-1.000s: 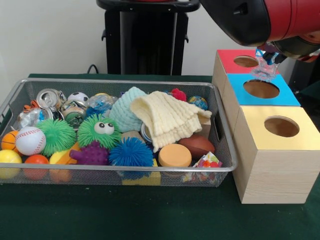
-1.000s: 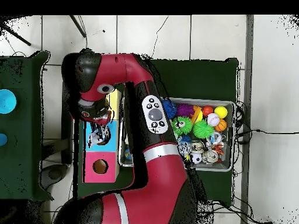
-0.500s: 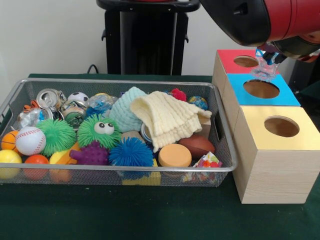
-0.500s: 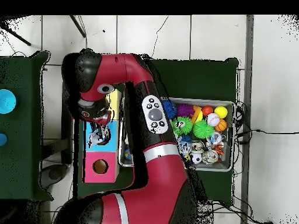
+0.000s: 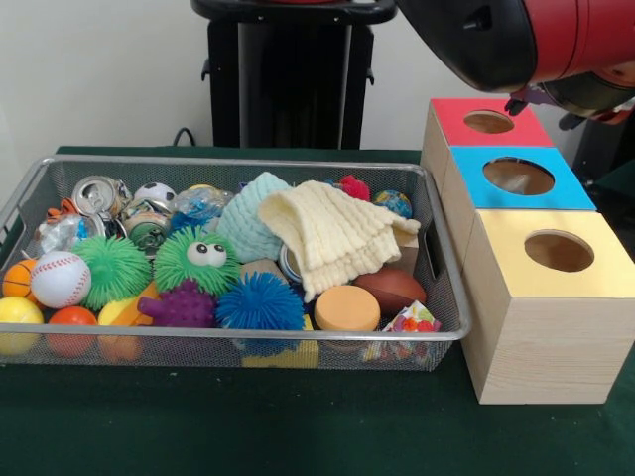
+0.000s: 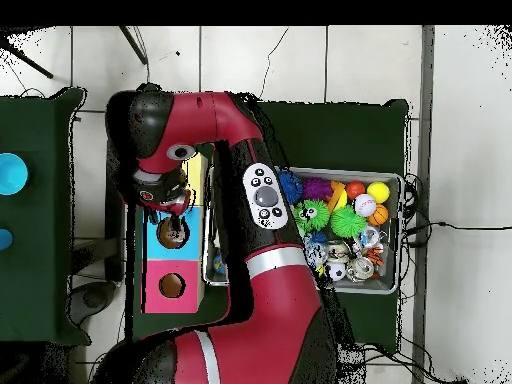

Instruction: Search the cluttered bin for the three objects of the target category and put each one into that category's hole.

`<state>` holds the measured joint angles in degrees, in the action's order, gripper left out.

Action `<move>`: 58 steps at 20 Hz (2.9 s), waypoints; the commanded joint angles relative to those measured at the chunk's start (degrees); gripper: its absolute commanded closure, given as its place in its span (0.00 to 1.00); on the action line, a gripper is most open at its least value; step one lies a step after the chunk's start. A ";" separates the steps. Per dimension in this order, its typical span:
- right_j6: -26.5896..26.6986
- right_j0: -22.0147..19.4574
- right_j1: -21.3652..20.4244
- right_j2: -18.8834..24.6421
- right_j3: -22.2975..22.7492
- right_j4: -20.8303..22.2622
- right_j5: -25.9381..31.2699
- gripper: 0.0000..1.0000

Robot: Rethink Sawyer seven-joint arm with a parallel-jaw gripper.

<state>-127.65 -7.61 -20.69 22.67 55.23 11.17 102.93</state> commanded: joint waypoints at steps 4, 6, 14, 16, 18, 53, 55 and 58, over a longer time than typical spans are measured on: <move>-0.66 -0.39 1.97 -0.99 2.48 1.80 -6.28 0.00; -0.27 -0.46 2.23 -0.94 1.97 2.02 -5.92 0.00; 0.65 -1.18 3.07 -0.71 0.81 1.98 -4.72 0.00; 3.41 -2.26 3.60 -0.22 0.64 3.05 -9.99 0.00; 9.41 -3.58 1.45 0.86 2.88 6.37 -23.22 0.00; 16.08 -9.29 -8.58 4.84 17.87 13.21 -54.66 0.00; 16.32 -9.79 -8.81 5.06 18.16 13.16 -54.58 0.00; 14.95 -10.26 -9.52 5.42 20.08 13.23 -56.75 0.00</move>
<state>-127.15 -15.09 -29.96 25.00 68.95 22.22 46.13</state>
